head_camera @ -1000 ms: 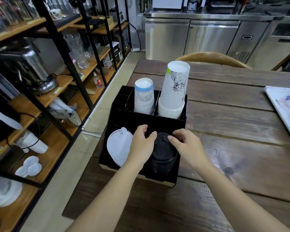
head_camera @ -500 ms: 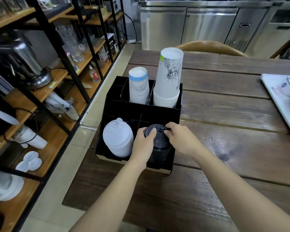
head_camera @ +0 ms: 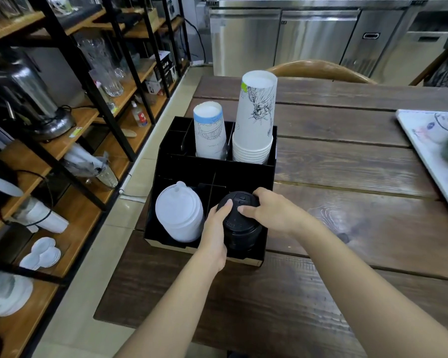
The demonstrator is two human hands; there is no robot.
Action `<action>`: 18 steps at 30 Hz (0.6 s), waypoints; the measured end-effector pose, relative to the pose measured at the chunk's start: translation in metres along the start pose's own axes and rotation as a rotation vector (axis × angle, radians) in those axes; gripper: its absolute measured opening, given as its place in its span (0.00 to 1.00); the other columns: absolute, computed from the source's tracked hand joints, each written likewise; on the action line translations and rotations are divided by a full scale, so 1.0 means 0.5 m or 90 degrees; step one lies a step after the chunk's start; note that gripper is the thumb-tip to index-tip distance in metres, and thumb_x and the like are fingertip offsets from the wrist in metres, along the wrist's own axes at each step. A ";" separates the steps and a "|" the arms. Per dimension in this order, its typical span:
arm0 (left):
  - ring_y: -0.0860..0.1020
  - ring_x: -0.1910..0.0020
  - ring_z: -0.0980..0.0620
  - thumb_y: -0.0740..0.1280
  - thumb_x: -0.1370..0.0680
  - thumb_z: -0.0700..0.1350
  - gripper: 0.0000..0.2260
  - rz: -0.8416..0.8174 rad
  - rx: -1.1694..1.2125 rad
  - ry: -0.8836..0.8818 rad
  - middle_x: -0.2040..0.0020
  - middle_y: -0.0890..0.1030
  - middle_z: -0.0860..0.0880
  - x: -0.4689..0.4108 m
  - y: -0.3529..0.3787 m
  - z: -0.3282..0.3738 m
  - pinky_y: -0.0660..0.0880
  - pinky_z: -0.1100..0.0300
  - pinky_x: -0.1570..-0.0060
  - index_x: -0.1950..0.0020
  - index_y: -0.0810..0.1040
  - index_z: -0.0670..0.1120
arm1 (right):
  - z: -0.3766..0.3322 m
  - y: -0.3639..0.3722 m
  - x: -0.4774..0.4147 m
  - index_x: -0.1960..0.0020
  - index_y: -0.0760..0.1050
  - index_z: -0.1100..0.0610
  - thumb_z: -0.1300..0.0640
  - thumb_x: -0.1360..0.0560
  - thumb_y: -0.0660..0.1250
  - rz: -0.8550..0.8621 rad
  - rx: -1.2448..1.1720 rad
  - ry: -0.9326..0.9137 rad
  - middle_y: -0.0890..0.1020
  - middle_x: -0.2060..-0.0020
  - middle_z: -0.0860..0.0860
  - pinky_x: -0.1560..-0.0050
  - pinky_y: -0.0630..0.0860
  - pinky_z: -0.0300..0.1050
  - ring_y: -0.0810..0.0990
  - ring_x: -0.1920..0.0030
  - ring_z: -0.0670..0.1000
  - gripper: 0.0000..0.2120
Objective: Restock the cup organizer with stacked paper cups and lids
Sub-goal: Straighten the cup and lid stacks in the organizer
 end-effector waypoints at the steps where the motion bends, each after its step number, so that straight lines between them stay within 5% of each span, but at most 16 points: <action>1: 0.79 0.45 0.48 0.66 0.24 0.50 0.17 0.000 -0.008 0.008 0.42 0.81 0.45 -0.001 0.001 0.003 0.76 0.54 0.53 0.36 0.75 0.49 | 0.001 0.005 -0.001 0.38 0.67 0.59 0.50 0.25 0.65 -0.010 -0.040 0.008 0.78 0.44 0.54 0.44 0.76 0.49 0.77 0.45 0.54 0.20; 4: 0.79 0.45 0.49 0.67 0.25 0.48 0.16 0.009 -0.050 0.056 0.41 0.80 0.45 -0.003 -0.005 0.014 0.76 0.54 0.50 0.37 0.75 0.48 | 0.008 0.026 0.005 0.36 0.63 0.58 0.55 0.25 0.66 -0.041 -0.163 0.033 0.77 0.47 0.53 0.53 0.76 0.44 0.77 0.47 0.53 0.21; 8: 0.78 0.44 0.52 0.66 0.24 0.49 0.17 0.026 -0.119 0.134 0.41 0.80 0.49 0.006 -0.008 0.026 0.75 0.57 0.48 0.36 0.73 0.50 | 0.031 0.036 0.006 0.39 0.64 0.52 0.57 0.26 0.67 -0.032 -0.283 0.076 0.77 0.48 0.51 0.39 0.76 0.56 0.77 0.42 0.55 0.19; 14: 0.80 0.45 0.49 0.64 0.23 0.54 0.17 0.041 -0.137 0.108 0.44 0.82 0.47 -0.007 -0.019 0.023 0.76 0.53 0.44 0.39 0.77 0.48 | 0.034 0.044 0.006 0.35 0.64 0.56 0.51 0.24 0.64 -0.081 -0.165 0.102 0.75 0.39 0.54 0.46 0.78 0.55 0.75 0.39 0.57 0.20; 18: 0.78 0.42 0.51 0.62 0.22 0.52 0.13 0.074 -0.153 0.141 0.42 0.80 0.48 -0.006 -0.029 0.040 0.74 0.53 0.40 0.41 0.77 0.49 | 0.016 0.026 -0.004 0.37 0.69 0.56 0.47 0.25 0.64 -0.038 -0.033 0.030 0.78 0.43 0.53 0.40 0.75 0.52 0.77 0.43 0.54 0.20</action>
Point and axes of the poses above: each hand's wrist, its own x-axis away from the middle knuckle, its own y-axis out of the palm, z = x × y, the point moved 10 cm from there along -x, towards the middle knuckle
